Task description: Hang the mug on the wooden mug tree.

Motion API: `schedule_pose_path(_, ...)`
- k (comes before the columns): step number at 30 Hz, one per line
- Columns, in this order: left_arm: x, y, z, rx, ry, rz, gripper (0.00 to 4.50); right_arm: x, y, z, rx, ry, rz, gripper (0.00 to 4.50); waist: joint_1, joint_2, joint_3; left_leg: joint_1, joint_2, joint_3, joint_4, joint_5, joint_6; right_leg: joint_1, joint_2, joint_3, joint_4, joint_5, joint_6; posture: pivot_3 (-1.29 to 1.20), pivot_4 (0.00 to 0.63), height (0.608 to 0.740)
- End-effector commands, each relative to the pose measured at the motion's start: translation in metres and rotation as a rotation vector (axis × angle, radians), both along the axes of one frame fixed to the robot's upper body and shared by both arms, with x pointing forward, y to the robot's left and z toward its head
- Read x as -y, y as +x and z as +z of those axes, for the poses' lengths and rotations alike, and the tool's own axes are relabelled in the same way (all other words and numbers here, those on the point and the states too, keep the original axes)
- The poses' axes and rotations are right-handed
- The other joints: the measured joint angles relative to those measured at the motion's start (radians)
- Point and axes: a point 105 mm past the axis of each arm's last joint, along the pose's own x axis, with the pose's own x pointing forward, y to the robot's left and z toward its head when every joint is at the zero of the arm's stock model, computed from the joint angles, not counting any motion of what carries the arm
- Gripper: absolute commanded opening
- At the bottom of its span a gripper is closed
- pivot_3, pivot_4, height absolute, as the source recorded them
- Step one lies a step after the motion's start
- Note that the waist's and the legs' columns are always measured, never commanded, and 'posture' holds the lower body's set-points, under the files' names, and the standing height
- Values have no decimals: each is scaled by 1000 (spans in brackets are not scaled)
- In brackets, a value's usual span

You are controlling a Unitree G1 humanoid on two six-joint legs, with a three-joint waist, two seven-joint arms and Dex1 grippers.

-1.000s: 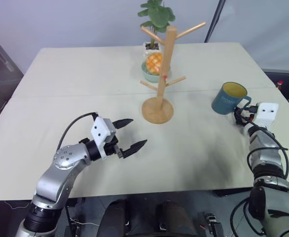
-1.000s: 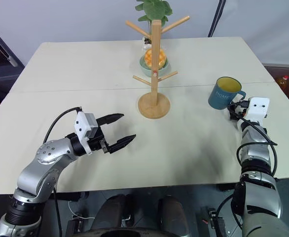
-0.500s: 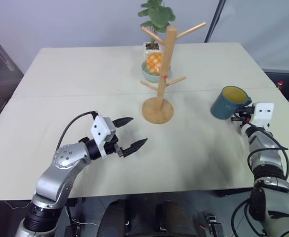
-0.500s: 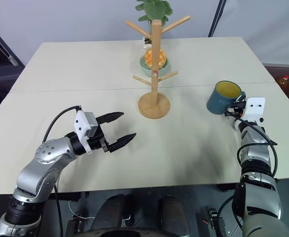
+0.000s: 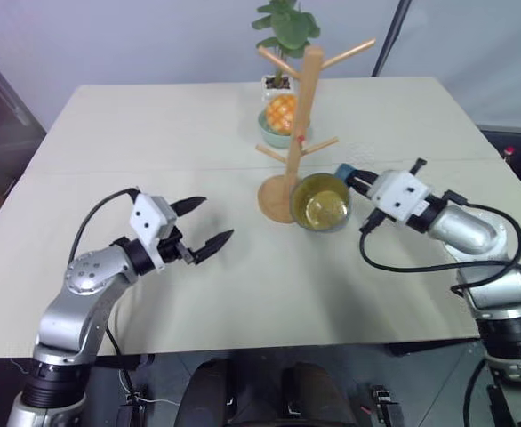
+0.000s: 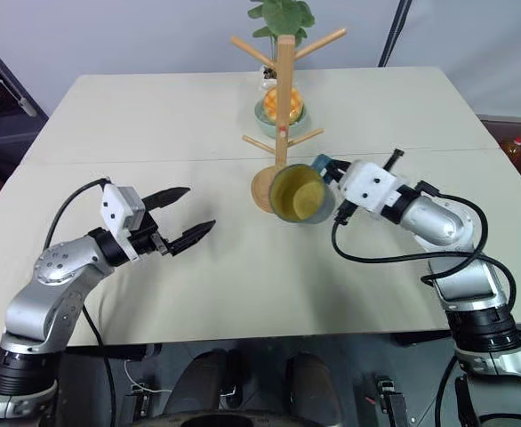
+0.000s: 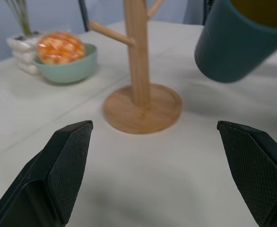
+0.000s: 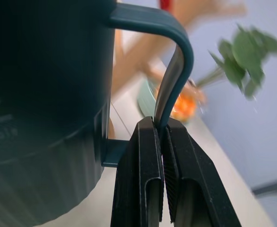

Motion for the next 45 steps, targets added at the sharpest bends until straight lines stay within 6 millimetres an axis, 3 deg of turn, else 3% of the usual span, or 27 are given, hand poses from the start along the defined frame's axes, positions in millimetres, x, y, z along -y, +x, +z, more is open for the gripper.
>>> schedule_pose_path(1, -9, -1, 21, 67, -31, 5, 4500, -12, -3, 29, 75, -36, -18, 50, -1, 0, 0, 0, 0, 0, 0, 0, 0, 0, 0, 0, 0, 0, 0, 0, 150, 740)
schedule_pose_path(11, -19, -2, 34, 89, -43, 13, 4500, -31, 0, 54, 89, -91, -30, 50, -4, 0, 0, 0, 0, 0, 0, 0, 0, -1, 0, 0, 0, 0, 0, 0, 150, 740)
schedule_pose_path(20, -18, -4, 37, 93, -58, -3, 4500, -46, 13, 58, 92, -124, -68, 50, -7, 0, 0, 0, 0, 0, 0, 0, 0, -1, 0, 0, 1, 0, -1, 0, 150, 740)
schedule_pose_path(34, -11, -6, 36, 89, -73, -19, 4500, -42, 20, 50, 101, -211, -139, 50, -7, 0, 0, -1, 0, 0, 0, 0, 0, -1, 0, 0, 1, 0, -1, 0, 150, 740)
schedule_pose_path(45, -8, -6, 35, 87, -80, -27, 4500, -39, 29, 56, 117, -200, -183, 50, -7, 0, 0, -1, 0, 0, 0, 0, 0, -1, 0, 0, 1, 0, -1, 0, 150, 740)
